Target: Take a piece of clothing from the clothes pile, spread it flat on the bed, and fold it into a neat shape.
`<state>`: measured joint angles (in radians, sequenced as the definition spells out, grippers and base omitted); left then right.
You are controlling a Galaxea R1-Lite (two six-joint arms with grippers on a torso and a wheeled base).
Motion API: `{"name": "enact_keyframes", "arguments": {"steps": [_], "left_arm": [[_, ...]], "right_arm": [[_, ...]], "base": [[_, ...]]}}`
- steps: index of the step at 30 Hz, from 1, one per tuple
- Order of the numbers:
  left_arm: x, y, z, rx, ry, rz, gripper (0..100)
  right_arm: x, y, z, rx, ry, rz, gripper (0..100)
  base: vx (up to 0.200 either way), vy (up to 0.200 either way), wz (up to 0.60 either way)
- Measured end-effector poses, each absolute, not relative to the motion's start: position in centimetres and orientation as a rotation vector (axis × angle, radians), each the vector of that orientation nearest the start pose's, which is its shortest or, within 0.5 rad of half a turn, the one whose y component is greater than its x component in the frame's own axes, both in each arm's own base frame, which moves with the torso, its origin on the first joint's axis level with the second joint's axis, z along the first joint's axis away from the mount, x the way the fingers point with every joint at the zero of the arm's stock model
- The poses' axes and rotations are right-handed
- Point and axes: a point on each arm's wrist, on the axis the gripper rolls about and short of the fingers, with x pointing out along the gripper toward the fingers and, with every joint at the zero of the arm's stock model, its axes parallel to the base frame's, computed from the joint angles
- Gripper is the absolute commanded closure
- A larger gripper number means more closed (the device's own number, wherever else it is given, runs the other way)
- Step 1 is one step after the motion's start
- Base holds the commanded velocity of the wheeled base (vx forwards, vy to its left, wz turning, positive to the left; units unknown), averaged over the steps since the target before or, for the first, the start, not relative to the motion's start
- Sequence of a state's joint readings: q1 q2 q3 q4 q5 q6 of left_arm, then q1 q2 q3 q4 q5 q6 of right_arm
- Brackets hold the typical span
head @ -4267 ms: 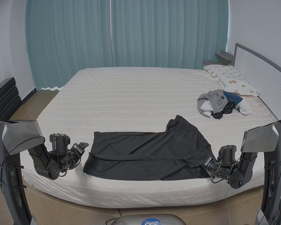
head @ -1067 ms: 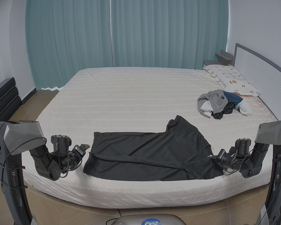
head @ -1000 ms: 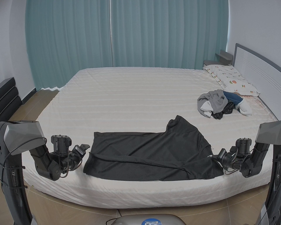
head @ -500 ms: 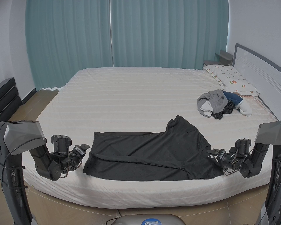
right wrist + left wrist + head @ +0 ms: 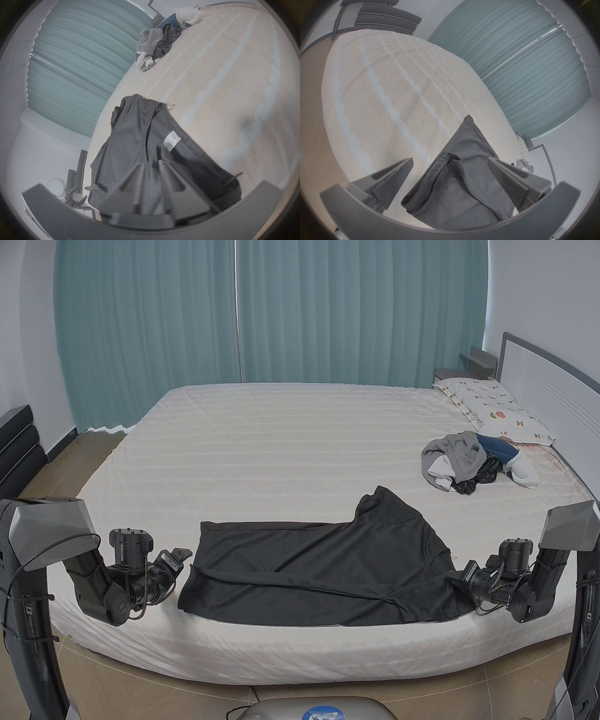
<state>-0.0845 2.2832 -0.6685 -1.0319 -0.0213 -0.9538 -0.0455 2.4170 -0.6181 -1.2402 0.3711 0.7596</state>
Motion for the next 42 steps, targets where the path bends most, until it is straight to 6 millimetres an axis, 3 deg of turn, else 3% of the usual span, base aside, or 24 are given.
{"name": "enact_keyframes", "arguments": {"steps": [27,28,42], "left_arm": [[35.2,-3.5,-0.7,-0.905,0.594,0.152,0],[35.2,-3.7,-0.8,-0.903,0.597,0.148,0],[36.7,-5.2,-1.2,-0.902,0.585,0.103,0]], "right_arm": [[34.2,-1.6,-3.4,0.829,0.585,-0.001,100],[34.2,-1.6,-3.3,0.829,0.583,-0.002,0],[34.2,-1.7,-3.2,0.832,0.579,-0.004,0]], "base": [[0.000,0.000,0.00],[0.000,0.000,0.00],[0.000,0.000,0.00]]}}
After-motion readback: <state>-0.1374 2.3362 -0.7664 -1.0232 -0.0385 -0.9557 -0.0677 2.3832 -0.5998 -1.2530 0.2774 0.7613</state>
